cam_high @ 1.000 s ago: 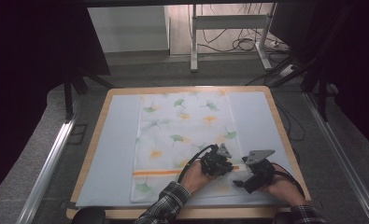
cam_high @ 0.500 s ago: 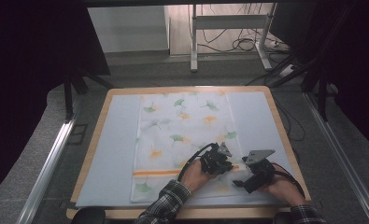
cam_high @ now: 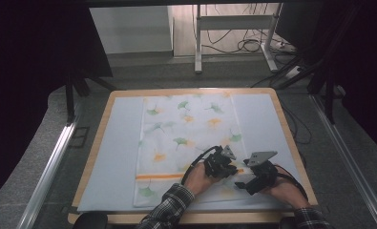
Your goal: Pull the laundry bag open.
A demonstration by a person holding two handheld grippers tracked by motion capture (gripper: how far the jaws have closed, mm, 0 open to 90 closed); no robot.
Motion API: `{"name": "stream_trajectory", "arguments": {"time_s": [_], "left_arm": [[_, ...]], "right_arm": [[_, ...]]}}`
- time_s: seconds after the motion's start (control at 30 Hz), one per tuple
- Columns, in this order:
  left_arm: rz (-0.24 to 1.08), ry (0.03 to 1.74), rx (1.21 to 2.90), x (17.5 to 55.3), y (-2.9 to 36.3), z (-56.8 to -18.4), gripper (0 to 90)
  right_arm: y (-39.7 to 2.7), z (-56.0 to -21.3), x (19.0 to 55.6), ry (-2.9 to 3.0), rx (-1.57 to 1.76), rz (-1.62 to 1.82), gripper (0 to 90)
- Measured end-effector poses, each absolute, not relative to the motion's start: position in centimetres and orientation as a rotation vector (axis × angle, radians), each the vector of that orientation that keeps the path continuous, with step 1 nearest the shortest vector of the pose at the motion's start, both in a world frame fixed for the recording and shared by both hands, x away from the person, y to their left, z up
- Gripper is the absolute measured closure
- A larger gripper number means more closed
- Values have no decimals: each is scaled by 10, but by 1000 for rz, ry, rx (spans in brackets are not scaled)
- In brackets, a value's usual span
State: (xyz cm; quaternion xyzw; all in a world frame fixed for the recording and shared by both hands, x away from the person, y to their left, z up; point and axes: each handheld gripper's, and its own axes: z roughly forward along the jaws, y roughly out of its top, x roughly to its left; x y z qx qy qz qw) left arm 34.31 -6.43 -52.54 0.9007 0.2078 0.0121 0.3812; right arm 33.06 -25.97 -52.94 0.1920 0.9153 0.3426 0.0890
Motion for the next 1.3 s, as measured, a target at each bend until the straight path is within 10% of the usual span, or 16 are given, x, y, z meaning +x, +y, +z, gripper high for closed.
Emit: {"name": "stream_trajectory", "arguments": {"time_s": [1.3], "left_arm": [[72, 498, 2366, 338, -35, -518, 900]], "right_arm": [[-258, -530, 329, 2713, 604, 1005, 56]]}}
